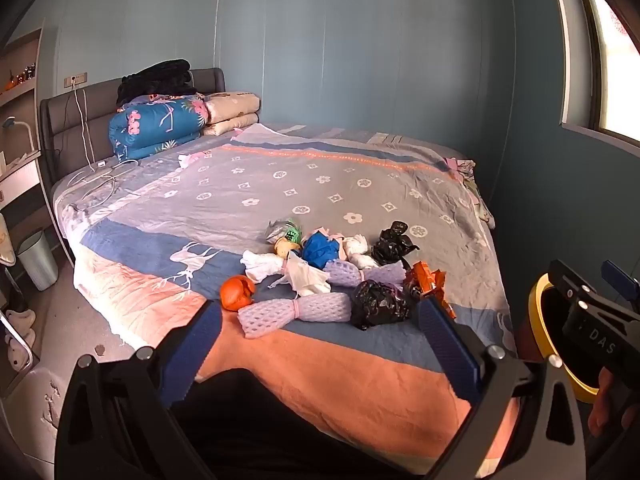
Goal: Collect trash
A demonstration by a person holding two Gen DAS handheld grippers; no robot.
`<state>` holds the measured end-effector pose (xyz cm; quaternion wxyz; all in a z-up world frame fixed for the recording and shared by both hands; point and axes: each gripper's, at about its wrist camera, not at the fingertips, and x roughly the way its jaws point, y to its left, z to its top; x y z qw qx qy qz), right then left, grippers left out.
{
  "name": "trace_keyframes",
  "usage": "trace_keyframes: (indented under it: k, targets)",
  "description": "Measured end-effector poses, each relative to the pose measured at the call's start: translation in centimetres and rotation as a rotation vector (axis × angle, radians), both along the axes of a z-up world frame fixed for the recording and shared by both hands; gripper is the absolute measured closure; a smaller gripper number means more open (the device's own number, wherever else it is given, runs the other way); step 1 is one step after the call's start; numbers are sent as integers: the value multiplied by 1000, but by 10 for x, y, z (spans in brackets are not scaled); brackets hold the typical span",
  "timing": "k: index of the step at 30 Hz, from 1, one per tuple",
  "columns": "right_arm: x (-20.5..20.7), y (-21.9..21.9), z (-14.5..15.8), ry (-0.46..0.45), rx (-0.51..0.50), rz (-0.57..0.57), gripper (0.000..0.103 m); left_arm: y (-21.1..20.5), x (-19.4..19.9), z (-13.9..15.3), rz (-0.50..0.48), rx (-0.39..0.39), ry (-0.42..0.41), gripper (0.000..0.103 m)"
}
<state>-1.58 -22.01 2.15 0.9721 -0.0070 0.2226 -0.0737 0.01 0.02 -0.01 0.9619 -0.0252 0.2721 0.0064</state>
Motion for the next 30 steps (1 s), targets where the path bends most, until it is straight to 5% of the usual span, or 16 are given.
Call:
trace_keyframes:
  k: [30]
  targets:
    - [0, 1, 0, -10, -3, 2, 8, 0, -1, 0, 2, -3, 5, 8]
